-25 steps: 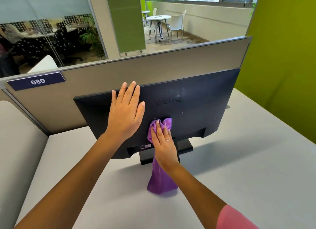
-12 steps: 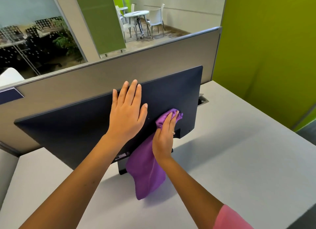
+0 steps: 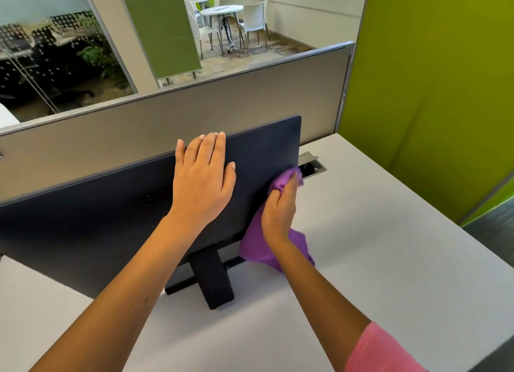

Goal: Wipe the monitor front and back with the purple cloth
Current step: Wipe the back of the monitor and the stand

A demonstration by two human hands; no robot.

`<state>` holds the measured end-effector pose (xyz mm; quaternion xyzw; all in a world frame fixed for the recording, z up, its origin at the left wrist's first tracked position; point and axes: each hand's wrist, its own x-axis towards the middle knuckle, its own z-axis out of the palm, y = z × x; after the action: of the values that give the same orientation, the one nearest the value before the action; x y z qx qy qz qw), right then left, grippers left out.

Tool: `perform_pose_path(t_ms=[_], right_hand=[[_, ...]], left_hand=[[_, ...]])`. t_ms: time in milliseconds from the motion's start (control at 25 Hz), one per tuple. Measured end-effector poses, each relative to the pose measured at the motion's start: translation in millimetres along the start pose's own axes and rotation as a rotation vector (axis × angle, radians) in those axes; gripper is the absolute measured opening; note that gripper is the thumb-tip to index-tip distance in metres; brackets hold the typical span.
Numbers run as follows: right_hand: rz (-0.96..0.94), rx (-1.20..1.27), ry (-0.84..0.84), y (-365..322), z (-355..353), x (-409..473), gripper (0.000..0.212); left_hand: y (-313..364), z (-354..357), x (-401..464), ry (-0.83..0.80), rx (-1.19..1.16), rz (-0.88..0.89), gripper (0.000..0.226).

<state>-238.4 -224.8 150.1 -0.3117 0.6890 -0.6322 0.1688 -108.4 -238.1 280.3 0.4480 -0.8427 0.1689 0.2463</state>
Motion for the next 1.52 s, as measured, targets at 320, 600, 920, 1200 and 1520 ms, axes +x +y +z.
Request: perform_pose_path(t_ms=[320,600,920,1200,1520], right_hand=[[0.700,0.116,-0.144,74.3,-8.1,10.5,0.032],[0.806,0.133,-0.154,72.3,0.5,8.1,0.031],[0.885,0.202,-0.191,61.6,7.6,-25.0,0.029],[0.874,0.263,0.042,51.7,25.2,-52.2,0.013],[0.743,0.316,0.003,54.0,32.8,-63.9,0.003]], left_hand=[[-0.3,-5.5,0.2,-0.044,-0.056,0.005,0.055],[-2.4,-7.3,0.4,-0.046,-0.045,0.005,0.054],[-46.7,-16.4,-28.7,0.025,0.089,-0.029,0.051],[-69.7,-18.3,-39.7,0.058,0.116,-0.049,0.051],[-69.8,-9.2,-39.1,0.078,0.101,-0.066,0.051]])
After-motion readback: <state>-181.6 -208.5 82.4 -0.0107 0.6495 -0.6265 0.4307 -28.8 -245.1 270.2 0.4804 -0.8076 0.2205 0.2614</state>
